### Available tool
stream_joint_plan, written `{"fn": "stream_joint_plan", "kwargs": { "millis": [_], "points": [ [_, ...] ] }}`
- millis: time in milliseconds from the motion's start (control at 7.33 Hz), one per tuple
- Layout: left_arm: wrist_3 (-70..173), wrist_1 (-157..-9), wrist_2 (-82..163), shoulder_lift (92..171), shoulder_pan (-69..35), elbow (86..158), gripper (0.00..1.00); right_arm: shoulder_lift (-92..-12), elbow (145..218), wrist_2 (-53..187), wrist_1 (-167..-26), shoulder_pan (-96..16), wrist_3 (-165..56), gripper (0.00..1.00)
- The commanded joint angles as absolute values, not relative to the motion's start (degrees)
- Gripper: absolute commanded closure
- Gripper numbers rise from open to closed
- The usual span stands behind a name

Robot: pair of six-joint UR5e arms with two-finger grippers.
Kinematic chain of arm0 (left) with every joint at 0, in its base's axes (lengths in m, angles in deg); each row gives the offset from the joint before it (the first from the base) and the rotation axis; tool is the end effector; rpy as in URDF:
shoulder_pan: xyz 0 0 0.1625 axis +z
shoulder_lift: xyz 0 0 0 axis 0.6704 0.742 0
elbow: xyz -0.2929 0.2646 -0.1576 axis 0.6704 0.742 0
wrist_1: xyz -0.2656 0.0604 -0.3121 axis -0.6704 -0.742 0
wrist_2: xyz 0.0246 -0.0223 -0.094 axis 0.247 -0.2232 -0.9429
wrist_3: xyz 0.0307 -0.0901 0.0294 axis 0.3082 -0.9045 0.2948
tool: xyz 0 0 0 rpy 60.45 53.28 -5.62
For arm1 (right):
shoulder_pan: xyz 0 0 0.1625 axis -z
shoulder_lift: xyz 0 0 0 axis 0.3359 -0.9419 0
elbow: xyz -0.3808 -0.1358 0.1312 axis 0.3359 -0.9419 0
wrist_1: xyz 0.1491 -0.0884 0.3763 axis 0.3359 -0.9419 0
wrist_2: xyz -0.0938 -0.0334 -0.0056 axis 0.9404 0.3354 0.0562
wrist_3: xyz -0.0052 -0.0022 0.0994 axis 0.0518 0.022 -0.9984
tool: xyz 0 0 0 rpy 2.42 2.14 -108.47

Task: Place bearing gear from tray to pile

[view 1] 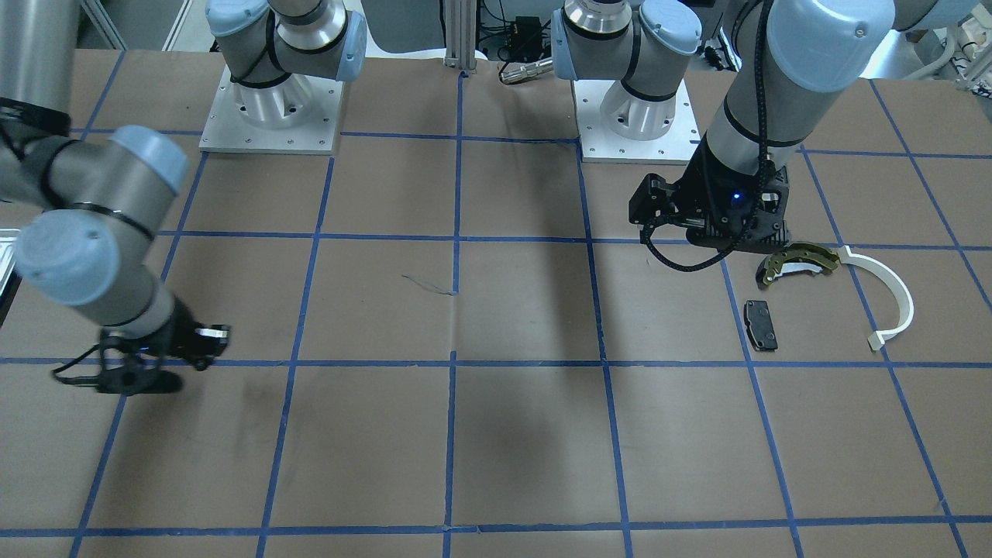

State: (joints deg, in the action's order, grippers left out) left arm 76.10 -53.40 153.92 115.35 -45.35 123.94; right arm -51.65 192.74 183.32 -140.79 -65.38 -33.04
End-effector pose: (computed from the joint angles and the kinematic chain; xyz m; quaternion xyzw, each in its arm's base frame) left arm -0.1077 -0.5154 0.4368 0.0633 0.9975 0.0296 0.0109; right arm 0.0776 -0.5729 0.2324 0.0020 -0.9991 -0.0333 0.0278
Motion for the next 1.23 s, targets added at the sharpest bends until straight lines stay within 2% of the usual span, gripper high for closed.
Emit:
{"fn": "stream_joint_plan", "kwargs": {
  "millis": [0,273,545,682,818,955,1091],
  "points": [
    [76.2,-53.4,153.9,115.3,-45.2,123.9,0.0,-51.8,196.3,183.3,-145.9,-84.8,-59.1,1.0],
    [76.2,-53.3,153.8,115.4,-45.3,123.8,0.0,-51.8,195.6,181.2,-146.1,-98.3,-74.8,1.0],
    [76.2,-53.3,153.8,114.6,-45.4,123.8,0.0,-51.6,196.3,177.5,-150.6,-103.7,-82.9,0.98],
    [76.2,-53.5,154.0,114.7,-45.4,123.8,0.0,-51.4,196.8,177.5,-150.7,-104.1,-83.0,0.83],
    [76.1,-53.7,154.1,115.1,-45.3,123.9,0.0,-51.3,196.6,177.6,-152.1,-103.9,-83.1,0.42],
    [76.1,-53.7,153.8,115.5,-45.2,123.9,0.0,-51.3,197.2,178.5,-159.8,-103.5,-85.2,0.0],
    [75.7,-53.3,153.7,116.2,-45.1,124.2,0.0,-51.9,198.0,178.6,-162.1,-101.0,-82.4,0.0]
  ]
}}
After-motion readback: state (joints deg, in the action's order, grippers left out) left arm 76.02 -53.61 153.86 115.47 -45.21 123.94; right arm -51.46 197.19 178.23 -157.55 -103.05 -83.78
